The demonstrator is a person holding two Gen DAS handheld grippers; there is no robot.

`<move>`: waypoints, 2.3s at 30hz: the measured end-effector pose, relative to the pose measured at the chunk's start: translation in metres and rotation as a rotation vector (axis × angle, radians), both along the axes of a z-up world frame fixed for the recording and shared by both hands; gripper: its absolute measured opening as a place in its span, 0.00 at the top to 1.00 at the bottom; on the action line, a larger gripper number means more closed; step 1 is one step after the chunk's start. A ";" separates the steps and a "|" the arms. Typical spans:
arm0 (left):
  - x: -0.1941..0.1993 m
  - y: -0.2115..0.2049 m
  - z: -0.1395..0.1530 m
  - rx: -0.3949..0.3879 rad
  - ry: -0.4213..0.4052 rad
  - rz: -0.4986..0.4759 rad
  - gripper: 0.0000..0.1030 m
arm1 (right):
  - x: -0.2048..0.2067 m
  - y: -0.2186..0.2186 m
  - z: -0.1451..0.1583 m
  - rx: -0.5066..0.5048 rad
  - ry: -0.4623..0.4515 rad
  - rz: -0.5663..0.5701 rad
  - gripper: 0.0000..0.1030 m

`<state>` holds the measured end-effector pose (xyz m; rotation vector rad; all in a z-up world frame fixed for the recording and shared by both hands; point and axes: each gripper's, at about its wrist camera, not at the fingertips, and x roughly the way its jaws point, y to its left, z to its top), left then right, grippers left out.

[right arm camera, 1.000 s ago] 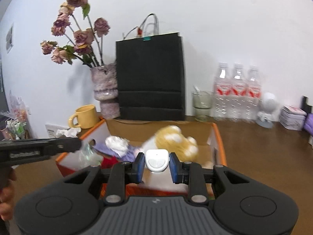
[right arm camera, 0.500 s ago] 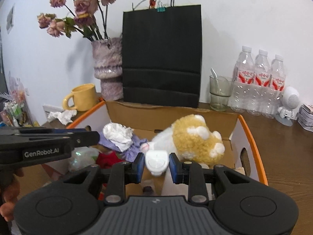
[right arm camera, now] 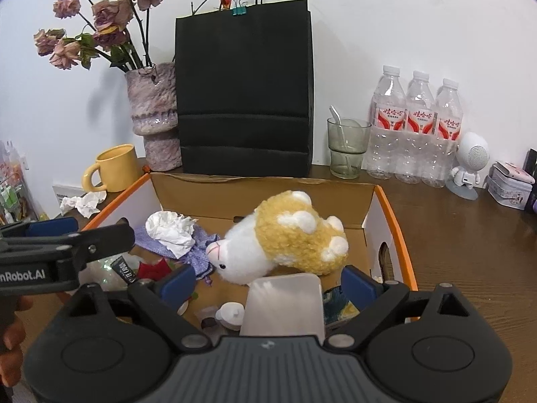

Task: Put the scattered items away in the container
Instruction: 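Drop the black item and white container into the box by opening both tools, then grasp a clear packet with the left tool while the right grasps the green tissue pack, then carry both items over the box and open both tools to drop them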

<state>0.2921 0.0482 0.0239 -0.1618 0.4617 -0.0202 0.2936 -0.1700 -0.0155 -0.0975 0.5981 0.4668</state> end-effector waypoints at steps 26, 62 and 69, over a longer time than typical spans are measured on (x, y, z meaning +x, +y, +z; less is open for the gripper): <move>-0.077 0.049 -0.026 0.010 0.148 0.073 0.00 | -0.065 -0.091 -0.013 -0.007 0.007 -0.083 0.05; -0.075 0.019 -0.065 0.240 0.175 0.055 0.83 | -0.059 -0.089 -0.066 -0.067 0.069 -0.116 0.39; -0.081 0.014 -0.063 0.278 0.145 0.047 0.91 | -0.061 -0.089 -0.065 -0.063 0.065 -0.112 0.39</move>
